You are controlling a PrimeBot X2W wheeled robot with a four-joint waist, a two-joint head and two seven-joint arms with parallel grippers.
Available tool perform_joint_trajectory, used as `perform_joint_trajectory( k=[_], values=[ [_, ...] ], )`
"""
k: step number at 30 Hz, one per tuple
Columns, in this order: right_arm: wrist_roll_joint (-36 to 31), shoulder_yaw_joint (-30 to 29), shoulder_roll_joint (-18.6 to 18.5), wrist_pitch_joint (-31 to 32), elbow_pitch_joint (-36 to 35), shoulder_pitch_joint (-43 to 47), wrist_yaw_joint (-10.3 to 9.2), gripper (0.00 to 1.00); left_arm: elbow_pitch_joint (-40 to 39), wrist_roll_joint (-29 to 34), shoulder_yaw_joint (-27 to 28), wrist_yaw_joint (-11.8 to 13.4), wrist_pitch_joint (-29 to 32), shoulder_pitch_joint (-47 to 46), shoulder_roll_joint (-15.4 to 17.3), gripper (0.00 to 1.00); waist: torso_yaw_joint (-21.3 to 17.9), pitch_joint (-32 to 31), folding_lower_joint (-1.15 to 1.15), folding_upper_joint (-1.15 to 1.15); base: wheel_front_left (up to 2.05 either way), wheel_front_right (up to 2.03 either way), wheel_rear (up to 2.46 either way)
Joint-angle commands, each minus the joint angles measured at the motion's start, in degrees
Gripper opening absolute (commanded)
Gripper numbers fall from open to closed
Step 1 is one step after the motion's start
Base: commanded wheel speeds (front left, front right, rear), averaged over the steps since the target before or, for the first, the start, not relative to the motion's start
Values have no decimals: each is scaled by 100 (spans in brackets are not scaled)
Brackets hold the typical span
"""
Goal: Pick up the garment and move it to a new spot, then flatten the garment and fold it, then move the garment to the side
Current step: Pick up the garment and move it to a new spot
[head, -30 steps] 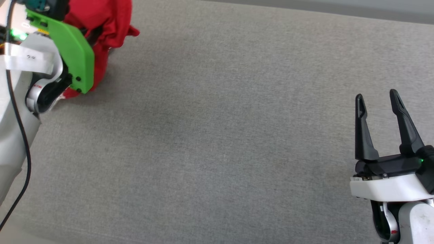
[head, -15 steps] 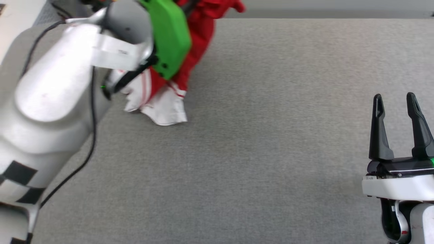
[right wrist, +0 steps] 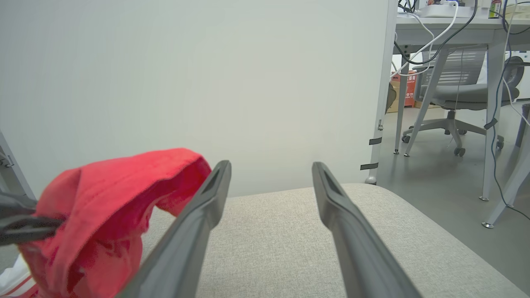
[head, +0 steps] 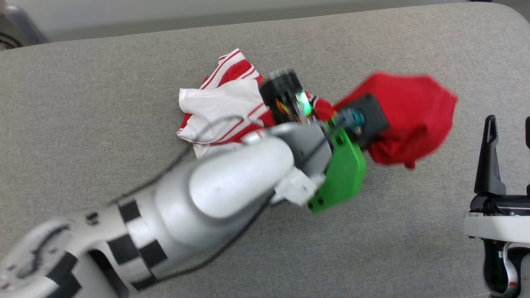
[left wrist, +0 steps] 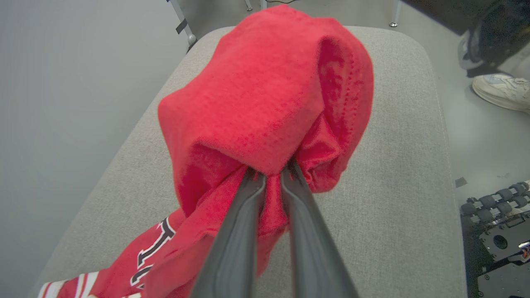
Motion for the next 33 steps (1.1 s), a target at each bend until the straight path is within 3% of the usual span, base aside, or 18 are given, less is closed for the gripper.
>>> perform_joint_trajectory(
  k=[1, 4, 7, 12, 15, 16, 17, 18, 21, 25, 28, 33],
  values=[
    [23, -42, -5, -51, 14, 65, -4, 100, 101, -79, -116, -15, -40, 284, -132, 0, -21, 26, 0, -1, 0, 0, 0],
    [30, -87, -5, -51, 11, 39, -4, 100, 188, 29, -215, -15, 131, 788, -394, 0, -24, 80, 0, -1, 0, 0, 0],
    [35, -72, -5, -51, 31, -21, -4, 100, -27, 440, -222, -15, 783, 1636, -638, 0, -34, 164, 0, -1, 0, 0, 0],
    [21, 19, -5, -51, 65, -105, -4, 100, -304, 804, -224, -15, 1484, 2565, -691, 0, -28, 285, 0, -1, 0, 0, 0],
    [16, 26, -5, -51, 79, -148, -4, 100, -250, 998, -224, -15, 1440, 2742, -653, 0, 1, 334, 0, -1, 0, 0, 0],
    [12, 29, -5, -51, 90, -149, -4, 100, -184, 1071, -224, -15, 1331, 2768, -660, 9, 19, 337, 0, -1, 0, 0, 0],
    [2, 31, -5, -51, 100, -146, -4, 100, -114, 1110, -224, -15, 1172, 2770, -679, 80, 40, 329, 0, -1, 0, 0, 0],
    [-4, 25, -5, -51, 106, -142, -4, 100, -73, 1119, -225, -15, 1062, 2762, -698, 100, 59, 314, 0, -1, 0, 0, 0],
    [-40, 4, -5, -51, 136, -94, -4, 100, 85, 1226, -225, -15, 422, 2598, -808, 100, 153, 189, 0, -1, 0, 0, 0],
    [-91, -58, -5, -51, 150, 11, -4, 100, 377, 1117, -197, -15, -1092, 2225, -927, 100, 329, -85, 0, -1, 0, 0, 0],
    [-121, -62, -5, -51, 148, 104, -4, 100, 688, 1166, 8, 16, -1888, 2049, -976, 100, 435, -283, 0, -1, 0, 0, 0],
    [-159, -52, -5, -51, 163, 277, -4, 100, 1078, 1159, 517, 448, -2749, 2054, -980, 100, 605, -613, 0, -1, 0, 0, 0]
  ],
)
